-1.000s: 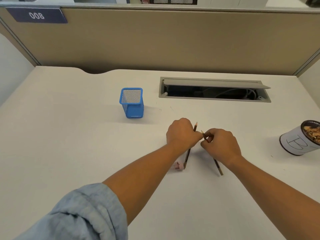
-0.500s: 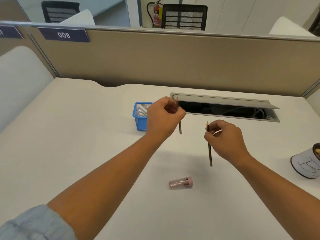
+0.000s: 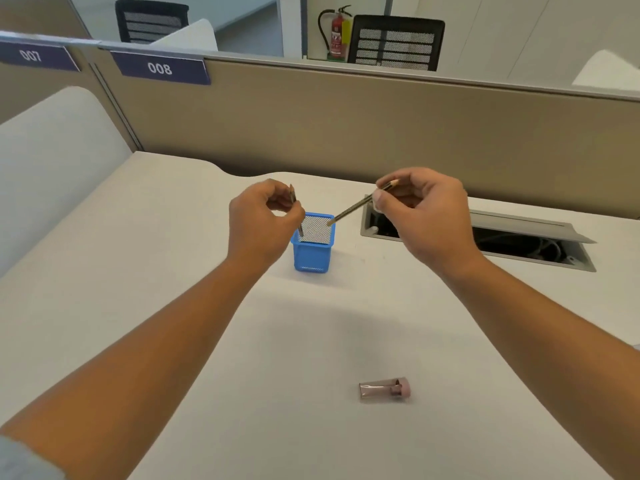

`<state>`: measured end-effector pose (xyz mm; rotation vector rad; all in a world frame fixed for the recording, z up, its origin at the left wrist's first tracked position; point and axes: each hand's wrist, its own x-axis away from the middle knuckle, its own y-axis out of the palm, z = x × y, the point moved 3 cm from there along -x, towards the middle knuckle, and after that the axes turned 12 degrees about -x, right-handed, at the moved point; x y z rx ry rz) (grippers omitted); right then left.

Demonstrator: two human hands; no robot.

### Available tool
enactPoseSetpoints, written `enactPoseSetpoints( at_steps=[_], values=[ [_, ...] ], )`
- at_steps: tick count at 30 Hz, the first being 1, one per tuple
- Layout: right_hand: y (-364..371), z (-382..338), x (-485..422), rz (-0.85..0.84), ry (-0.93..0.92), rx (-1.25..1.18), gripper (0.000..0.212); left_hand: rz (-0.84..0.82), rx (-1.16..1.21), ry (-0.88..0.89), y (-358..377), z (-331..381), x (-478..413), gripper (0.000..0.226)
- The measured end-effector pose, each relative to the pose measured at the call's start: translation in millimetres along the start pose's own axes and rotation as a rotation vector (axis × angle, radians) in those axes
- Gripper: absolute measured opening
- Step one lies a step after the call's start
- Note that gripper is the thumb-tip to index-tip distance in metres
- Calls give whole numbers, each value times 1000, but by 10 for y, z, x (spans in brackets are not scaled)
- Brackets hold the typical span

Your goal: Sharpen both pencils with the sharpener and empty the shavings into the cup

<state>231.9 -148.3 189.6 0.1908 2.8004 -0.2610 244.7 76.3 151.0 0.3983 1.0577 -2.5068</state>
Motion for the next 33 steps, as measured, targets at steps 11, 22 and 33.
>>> enactPoseSetpoints(
  at_steps=[11, 22, 33],
  values=[
    [503, 639, -162, -132, 67, 302, 10, -240, -188, -115, 499, -422, 57, 11],
    [729, 850, -135, -221, 128, 400, 18, -277, -173, -163, 600, -597, 126, 20],
    [610, 819, 4, -190, 203, 312, 21, -326, -100, -182, 534, -671, 345, 30]
  ],
)
